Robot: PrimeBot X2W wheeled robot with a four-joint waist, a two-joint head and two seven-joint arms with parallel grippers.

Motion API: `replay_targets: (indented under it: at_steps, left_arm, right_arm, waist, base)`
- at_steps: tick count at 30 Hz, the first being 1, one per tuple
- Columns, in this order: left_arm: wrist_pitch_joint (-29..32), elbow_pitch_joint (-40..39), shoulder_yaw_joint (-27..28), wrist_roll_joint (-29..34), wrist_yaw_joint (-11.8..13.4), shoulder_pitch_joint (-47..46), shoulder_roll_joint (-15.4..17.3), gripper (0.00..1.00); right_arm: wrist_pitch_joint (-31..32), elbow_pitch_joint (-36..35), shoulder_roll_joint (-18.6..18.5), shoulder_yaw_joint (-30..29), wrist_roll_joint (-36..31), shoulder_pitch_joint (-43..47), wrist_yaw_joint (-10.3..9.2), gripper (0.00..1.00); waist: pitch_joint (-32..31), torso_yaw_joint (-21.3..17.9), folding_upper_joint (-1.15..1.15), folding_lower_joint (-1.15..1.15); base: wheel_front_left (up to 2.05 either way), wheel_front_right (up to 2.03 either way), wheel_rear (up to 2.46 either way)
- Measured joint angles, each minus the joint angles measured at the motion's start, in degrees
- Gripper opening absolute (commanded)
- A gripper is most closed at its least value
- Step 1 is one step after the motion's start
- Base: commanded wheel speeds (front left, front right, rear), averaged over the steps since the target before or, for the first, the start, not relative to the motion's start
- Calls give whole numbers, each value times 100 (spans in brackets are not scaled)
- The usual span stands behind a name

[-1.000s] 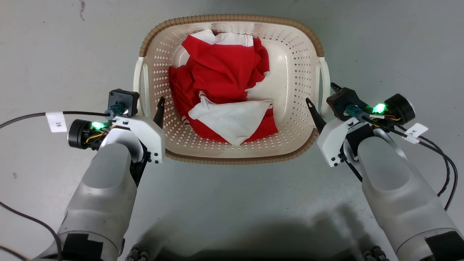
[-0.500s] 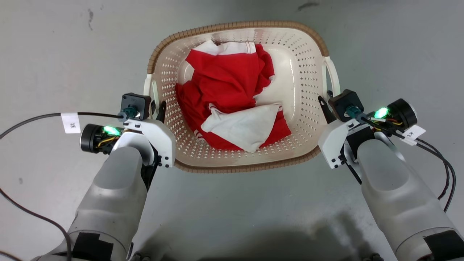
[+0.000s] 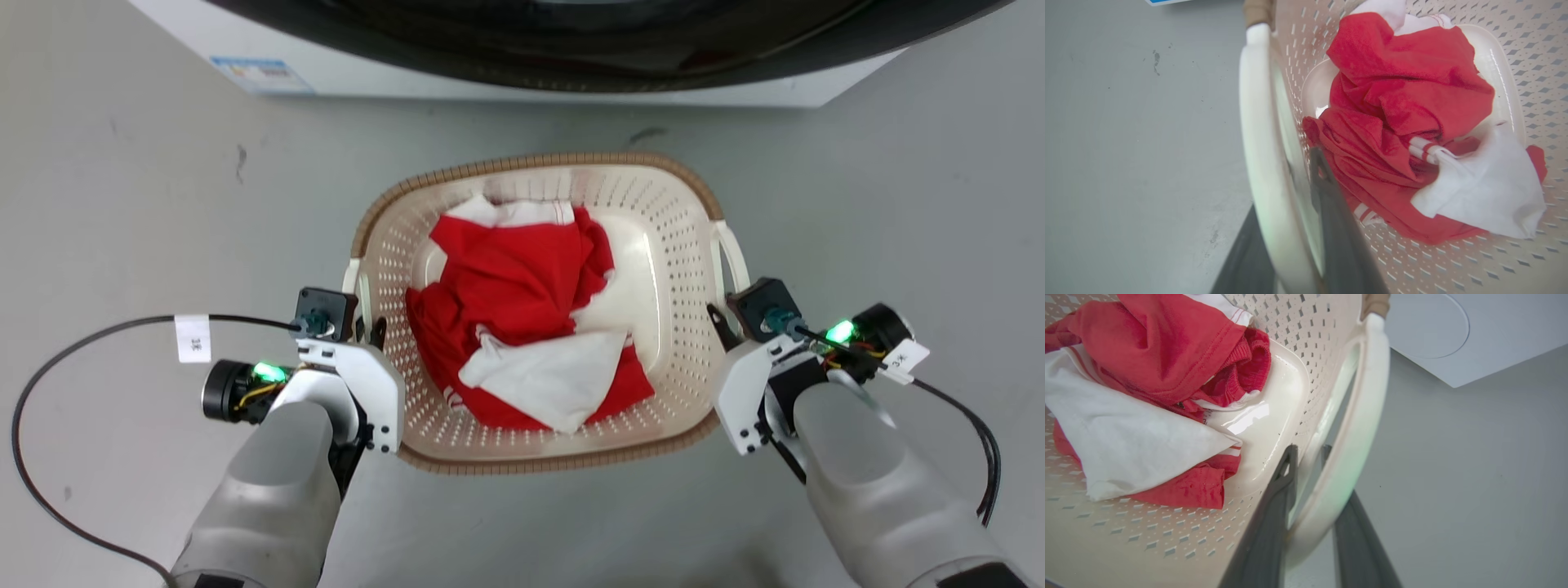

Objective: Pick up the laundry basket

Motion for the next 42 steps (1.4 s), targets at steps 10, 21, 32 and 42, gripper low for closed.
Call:
replay_targets:
  at_steps: [10, 21, 32, 42]
  left_arm:
    - [415, 36, -449, -463, 0, 506, 0, 0]
    - [916, 44, -960, -934, 1, 1041, 1, 0]
    - [1416, -27, -1411, -1489, 2, 1572, 9, 0]
    - [1675, -158, -1780, -1922, 2, 1814, 111, 0]
  right_arm:
    - [307, 62, -16, 686, 867, 560, -1, 0]
    - [734, 145, -26, 1306, 1527, 1032, -1, 0]
    - [1245, 227, -27, 1835, 2046, 1462, -1, 0]
    - [1489, 248, -24, 2235, 2442, 1640, -1, 0]
  waist:
    - [-1003, -218, 0, 0]
    - [-2147, -416, 0, -1]
    - [-3124, -491, 0, -2]
    - [-3648, -392, 1, -1]
  base:
    - [0, 0, 0]
    - [0, 0, 0]
    - [0, 0, 0]
    - [0, 0, 0]
